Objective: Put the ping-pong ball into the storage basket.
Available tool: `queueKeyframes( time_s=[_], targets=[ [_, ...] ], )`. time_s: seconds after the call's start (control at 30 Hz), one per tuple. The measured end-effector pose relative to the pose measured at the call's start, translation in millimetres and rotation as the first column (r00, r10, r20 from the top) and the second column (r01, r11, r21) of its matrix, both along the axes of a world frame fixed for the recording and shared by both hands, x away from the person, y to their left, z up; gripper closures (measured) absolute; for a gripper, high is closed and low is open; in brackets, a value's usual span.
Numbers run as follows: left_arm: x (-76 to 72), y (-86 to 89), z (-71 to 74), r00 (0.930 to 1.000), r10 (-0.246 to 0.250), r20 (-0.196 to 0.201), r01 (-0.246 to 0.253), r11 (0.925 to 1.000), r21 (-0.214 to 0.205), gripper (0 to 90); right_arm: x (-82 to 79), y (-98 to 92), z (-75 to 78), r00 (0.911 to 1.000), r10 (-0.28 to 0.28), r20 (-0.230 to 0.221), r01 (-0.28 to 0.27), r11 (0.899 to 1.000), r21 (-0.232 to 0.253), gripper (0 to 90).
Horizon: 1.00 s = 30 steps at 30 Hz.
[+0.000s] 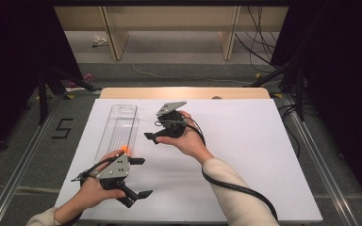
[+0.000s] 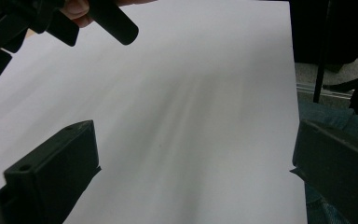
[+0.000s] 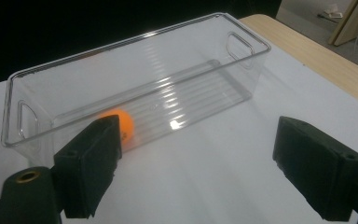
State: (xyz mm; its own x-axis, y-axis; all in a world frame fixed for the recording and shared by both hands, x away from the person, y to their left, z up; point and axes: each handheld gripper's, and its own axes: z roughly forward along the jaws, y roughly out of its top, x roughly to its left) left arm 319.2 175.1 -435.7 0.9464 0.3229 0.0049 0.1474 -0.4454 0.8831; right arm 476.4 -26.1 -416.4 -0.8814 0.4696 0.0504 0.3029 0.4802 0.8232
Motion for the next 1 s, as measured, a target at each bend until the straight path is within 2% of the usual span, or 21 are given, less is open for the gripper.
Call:
queueKeyframes(
  time_s=[1.0],
  targets=[
    [0.6, 0.7, -0.5, 1.0, 0.006, -0.003, -0.006, 1.0, 0.001, 0.0, -17.8, -59.4, 5.7, 0.9971, -0.075, 0.01, 0.075, 0.997, 0.03, 16.4]
  ],
)
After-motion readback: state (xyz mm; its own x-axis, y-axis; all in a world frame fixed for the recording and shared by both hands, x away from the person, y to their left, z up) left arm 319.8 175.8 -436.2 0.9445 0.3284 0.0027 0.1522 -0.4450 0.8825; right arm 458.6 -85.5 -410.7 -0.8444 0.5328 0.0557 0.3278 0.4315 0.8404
